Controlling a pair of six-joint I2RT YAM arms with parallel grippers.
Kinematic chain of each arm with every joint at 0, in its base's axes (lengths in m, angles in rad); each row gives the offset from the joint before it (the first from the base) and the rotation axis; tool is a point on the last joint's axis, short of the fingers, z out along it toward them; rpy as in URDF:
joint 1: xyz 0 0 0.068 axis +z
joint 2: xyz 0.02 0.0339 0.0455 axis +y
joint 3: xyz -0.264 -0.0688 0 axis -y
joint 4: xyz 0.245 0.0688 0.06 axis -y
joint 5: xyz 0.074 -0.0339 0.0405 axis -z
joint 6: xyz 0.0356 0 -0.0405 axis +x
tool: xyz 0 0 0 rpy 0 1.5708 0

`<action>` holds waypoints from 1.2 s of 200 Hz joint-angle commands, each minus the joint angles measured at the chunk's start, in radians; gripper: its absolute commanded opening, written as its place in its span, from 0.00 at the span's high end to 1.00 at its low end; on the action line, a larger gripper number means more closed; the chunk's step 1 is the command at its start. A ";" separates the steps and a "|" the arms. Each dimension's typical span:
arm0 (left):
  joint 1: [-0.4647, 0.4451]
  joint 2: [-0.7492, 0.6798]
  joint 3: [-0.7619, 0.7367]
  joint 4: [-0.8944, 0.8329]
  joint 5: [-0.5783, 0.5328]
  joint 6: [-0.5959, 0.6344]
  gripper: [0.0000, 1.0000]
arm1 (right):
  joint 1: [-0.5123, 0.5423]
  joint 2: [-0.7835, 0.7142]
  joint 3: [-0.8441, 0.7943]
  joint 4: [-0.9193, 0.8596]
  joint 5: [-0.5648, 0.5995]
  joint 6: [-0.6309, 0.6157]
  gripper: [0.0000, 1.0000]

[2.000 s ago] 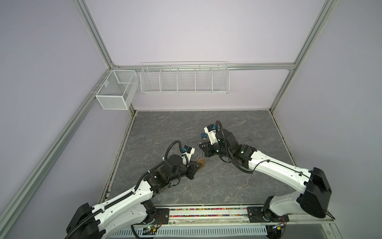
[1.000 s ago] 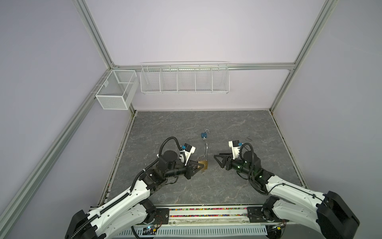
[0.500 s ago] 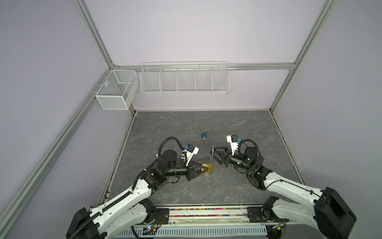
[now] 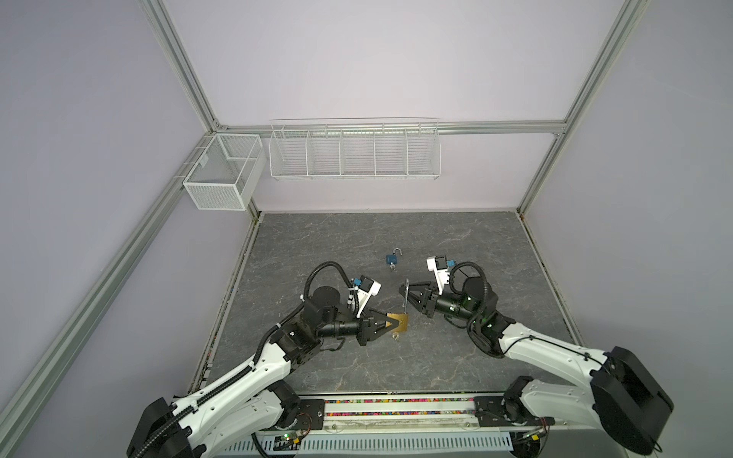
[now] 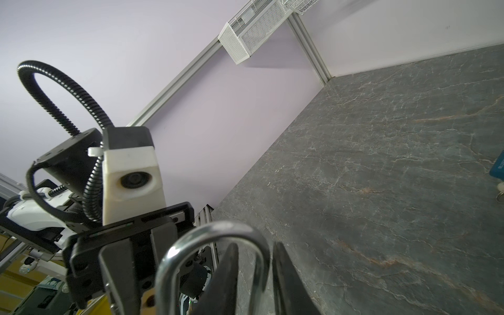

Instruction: Unlock with the key

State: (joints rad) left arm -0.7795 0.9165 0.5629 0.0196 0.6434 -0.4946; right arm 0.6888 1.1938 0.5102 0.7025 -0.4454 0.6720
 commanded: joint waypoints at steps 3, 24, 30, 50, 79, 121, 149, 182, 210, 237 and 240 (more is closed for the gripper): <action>0.014 -0.011 0.047 -0.022 -0.097 0.043 1.00 | 0.004 -0.044 0.042 -0.114 0.023 -0.036 0.81; 0.015 -0.001 0.061 -0.067 -0.149 0.070 1.00 | 0.009 -0.067 0.078 -0.245 0.063 -0.077 0.93; 0.016 0.000 0.061 -0.066 -0.153 0.073 1.00 | 0.011 -0.069 0.091 -0.280 0.071 -0.088 0.94; 0.016 0.005 0.064 -0.071 -0.185 0.074 1.00 | 0.019 -0.066 0.123 -0.359 0.086 -0.112 0.94; 0.017 0.019 0.076 -0.093 -0.208 0.080 1.00 | 0.029 -0.058 0.146 -0.428 0.127 -0.129 0.93; 0.017 -0.002 0.059 -0.003 -0.103 0.051 1.00 | 0.031 0.000 0.124 -0.368 0.115 -0.116 0.68; 0.020 -0.009 0.037 0.070 -0.039 0.013 1.00 | 0.031 0.030 0.111 -0.287 0.070 -0.090 0.69; 0.020 -0.001 0.019 0.122 0.011 -0.011 1.00 | 0.031 0.010 0.090 -0.234 0.053 -0.089 0.68; 0.021 0.017 0.017 0.143 0.033 -0.021 1.00 | 0.032 -0.009 0.083 -0.177 0.002 -0.092 0.65; 0.023 0.019 0.026 0.113 0.020 0.001 1.00 | 0.031 -0.035 0.075 -0.187 -0.017 -0.112 0.65; 0.023 0.019 0.027 0.106 0.017 0.004 1.00 | 0.031 -0.039 0.073 -0.190 -0.019 -0.115 0.65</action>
State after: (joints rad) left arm -0.7635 0.9409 0.5755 0.0635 0.6373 -0.5114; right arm 0.7155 1.1995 0.6083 0.4610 -0.4191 0.5751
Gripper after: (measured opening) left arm 0.134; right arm 0.352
